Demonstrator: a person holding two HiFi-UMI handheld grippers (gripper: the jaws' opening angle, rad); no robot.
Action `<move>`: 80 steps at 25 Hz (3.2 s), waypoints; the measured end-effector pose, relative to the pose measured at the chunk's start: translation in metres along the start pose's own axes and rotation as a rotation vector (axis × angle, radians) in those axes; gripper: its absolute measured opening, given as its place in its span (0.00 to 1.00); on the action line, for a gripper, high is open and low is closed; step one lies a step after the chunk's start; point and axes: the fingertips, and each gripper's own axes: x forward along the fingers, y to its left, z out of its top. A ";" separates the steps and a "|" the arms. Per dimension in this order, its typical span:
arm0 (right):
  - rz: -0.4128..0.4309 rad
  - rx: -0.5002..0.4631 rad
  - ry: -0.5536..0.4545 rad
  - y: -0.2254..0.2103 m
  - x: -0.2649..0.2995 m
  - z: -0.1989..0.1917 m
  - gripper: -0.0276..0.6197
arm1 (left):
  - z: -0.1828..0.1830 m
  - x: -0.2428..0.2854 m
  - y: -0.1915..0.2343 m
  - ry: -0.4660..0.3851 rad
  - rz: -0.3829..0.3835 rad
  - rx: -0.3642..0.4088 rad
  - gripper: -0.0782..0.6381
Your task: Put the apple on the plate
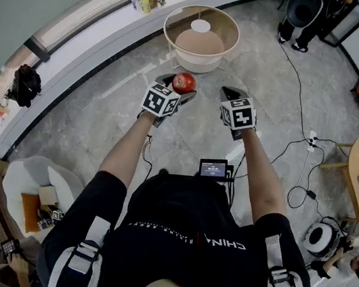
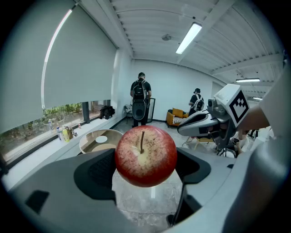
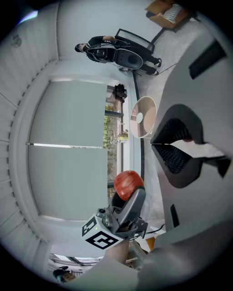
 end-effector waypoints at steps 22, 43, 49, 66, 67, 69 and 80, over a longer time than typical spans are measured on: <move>0.040 0.035 -0.022 0.001 0.006 0.006 0.09 | -0.006 0.001 0.007 0.010 0.004 -0.016 0.69; 0.081 0.046 -0.003 -0.026 0.007 -0.015 0.09 | -0.006 0.029 -0.003 0.029 0.030 -0.011 0.69; 0.097 0.054 0.002 -0.064 0.007 -0.028 0.09 | 0.003 0.055 -0.013 0.024 0.050 -0.037 0.69; 0.098 0.103 0.062 -0.130 0.129 -0.005 0.09 | 0.020 0.144 0.099 0.027 0.024 -0.084 0.69; 0.098 0.105 0.068 -0.133 0.142 0.003 0.09 | 0.023 0.152 0.114 0.034 0.019 -0.082 0.69; 0.087 0.115 0.079 -0.141 0.169 0.020 0.09 | 0.033 0.167 0.142 0.046 0.000 -0.074 0.69; 0.007 0.170 0.093 -0.177 0.282 0.105 0.09 | 0.083 0.224 0.275 0.081 -0.081 0.018 0.69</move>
